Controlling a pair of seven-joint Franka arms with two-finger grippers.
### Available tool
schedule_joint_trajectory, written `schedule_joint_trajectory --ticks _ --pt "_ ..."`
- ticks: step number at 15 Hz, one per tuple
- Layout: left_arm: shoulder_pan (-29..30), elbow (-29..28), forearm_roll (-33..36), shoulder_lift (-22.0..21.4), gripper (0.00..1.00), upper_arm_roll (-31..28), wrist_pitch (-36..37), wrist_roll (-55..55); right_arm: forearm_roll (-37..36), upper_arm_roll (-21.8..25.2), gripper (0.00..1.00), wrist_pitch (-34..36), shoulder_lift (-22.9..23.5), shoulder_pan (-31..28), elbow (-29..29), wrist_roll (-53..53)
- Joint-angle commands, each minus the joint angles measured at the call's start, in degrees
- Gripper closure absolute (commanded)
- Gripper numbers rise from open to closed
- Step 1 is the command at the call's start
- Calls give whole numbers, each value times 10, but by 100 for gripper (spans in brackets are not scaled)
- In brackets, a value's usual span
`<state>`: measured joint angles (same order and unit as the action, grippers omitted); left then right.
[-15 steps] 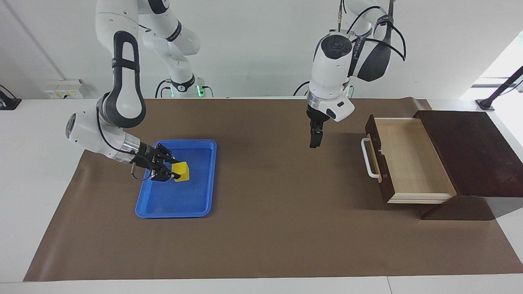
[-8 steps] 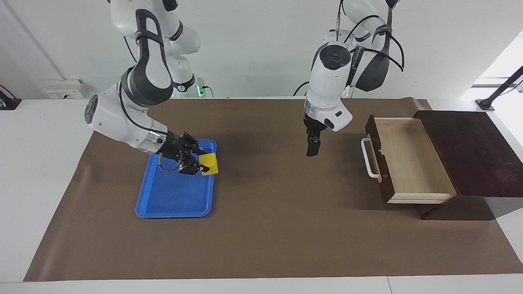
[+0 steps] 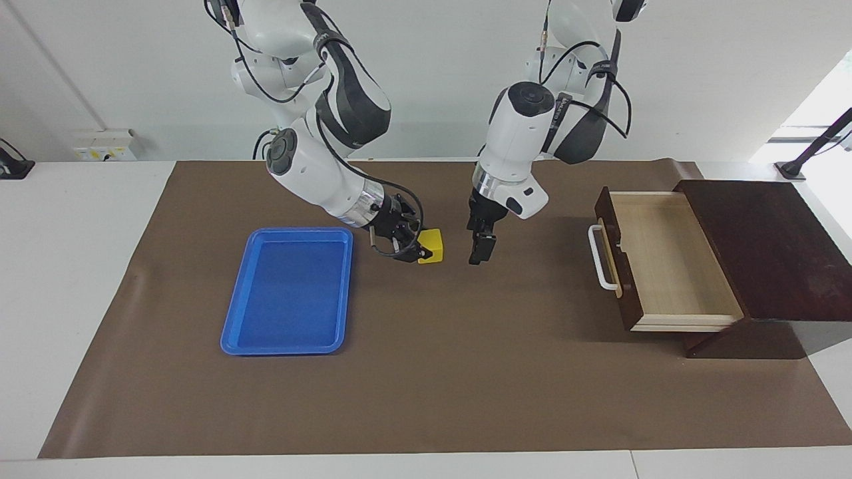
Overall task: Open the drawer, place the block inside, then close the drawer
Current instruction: 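Carry the block toward the left gripper and let the left gripper grasp it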
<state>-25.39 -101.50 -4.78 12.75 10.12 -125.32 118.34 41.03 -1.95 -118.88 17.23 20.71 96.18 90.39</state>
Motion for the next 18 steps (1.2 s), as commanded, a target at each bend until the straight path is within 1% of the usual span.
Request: schedule_joint_trajectory --ticks 1,3,8,10,13,16,17,18 --pt "-16 -34 -14 -18 0 -8 -57 67 14 1 100 -8 -3 4 7 12" --pt "-21 -35 -14 -18 0 -8 -74 99 15 0 100 -8 -3 4 7 13" --pt "-41 -50 -14 -24 0 -8 -87 110 14 1 100 -16 -3 4 7 12" --pt "-41 -50 -14 -23 0 -8 -105 130 14 1 100 -15 -3 3 6 11" --pt "-42 -50 -14 -23 0 -8 -107 135 14 0 100 -14 -2 2 6 11" --pt "-43 -52 -14 -21 1 -8 -135 149 14 0 100 -14 -2 2 6 11" --pt "-43 -53 -14 -20 14 -8 -142 163 14 0 100 -14 -2 2 6 11" --pt "-43 -53 -14 -20 33 -8 -146 167 14 0 100 -14 -2 2 5 11"
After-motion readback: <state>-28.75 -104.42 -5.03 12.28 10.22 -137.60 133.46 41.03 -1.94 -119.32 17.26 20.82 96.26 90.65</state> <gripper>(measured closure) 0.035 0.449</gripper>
